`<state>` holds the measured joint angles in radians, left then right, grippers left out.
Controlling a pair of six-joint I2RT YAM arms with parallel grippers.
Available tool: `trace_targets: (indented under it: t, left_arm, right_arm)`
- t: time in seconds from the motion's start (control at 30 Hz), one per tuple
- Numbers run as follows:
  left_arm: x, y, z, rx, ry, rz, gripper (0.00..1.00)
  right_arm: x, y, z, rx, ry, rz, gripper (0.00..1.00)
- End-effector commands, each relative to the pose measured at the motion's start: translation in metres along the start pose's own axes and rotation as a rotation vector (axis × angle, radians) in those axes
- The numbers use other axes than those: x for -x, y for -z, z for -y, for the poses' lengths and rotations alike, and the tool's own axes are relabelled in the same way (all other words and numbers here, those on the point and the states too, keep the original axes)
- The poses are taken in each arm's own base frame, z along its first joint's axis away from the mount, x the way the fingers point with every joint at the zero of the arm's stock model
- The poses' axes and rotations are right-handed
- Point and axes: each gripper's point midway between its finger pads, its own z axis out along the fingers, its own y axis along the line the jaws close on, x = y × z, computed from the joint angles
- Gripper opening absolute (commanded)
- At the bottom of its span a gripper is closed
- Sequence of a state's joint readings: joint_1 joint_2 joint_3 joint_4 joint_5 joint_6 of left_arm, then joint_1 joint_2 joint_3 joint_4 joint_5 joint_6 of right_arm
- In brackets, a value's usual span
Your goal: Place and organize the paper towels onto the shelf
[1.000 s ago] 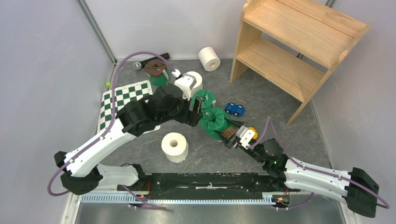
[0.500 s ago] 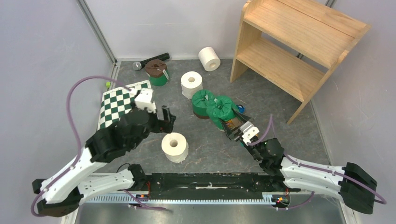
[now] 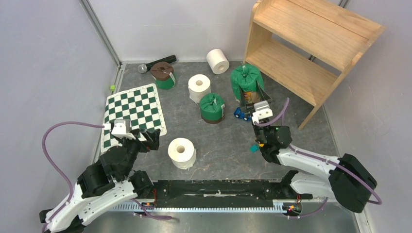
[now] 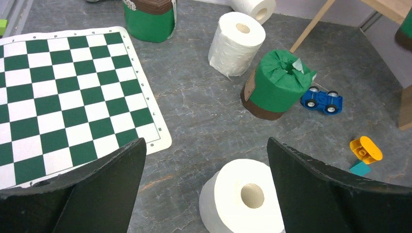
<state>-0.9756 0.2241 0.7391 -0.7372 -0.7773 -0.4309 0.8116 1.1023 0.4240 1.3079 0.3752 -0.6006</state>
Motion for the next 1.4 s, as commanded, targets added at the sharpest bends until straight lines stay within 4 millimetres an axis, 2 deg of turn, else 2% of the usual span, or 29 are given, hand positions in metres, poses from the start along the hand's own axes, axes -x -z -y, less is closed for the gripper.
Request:
trace_targets:
  t: [0.0, 0.33, 0.5, 0.6, 0.73, 0.9, 1.2, 1.37]
  left_arm:
    - [-0.007, -0.002, -0.009, 0.032, 0.041, 0.033, 1.00]
    - [-0.007, -0.005, -0.014, 0.072, 0.012, 0.040, 1.00]
    - [-0.004, -0.008, -0.020, 0.124, 0.014, 0.059, 1.00]
    - [-0.007, -0.011, -0.020, 0.145, -0.002, 0.048, 1.00]
    - [-0.012, -0.016, -0.022, 0.185, -0.009, 0.033, 1.00]
    - [-0.012, -0.020, -0.022, 0.214, -0.014, 0.038, 1.00]
    - [-0.011, -0.028, -0.018, 0.245, -0.048, 0.031, 1.00]
    - [-0.013, -0.032, -0.015, 0.254, -0.065, 0.022, 1.00]
  right_arm:
    - [0.045, -0.033, 0.041, -0.169, 0.024, 0.175, 0.00]
    - [0.013, -0.077, 0.080, -0.311, 0.103, 0.211, 0.00]
    - [0.006, -0.102, 0.093, -0.322, 0.147, 0.252, 0.00]
    - [0.008, -0.112, 0.100, -0.338, 0.171, 0.280, 0.00]
    - [-0.001, -0.125, 0.116, -0.364, 0.156, 0.303, 0.00]
    - [-0.016, -0.138, 0.135, -0.399, 0.170, 0.312, 0.00]
    - [-0.051, -0.159, 0.147, -0.410, 0.197, 0.300, 0.00]
    - [-0.074, -0.152, 0.149, -0.430, 0.169, 0.268, 0.00]
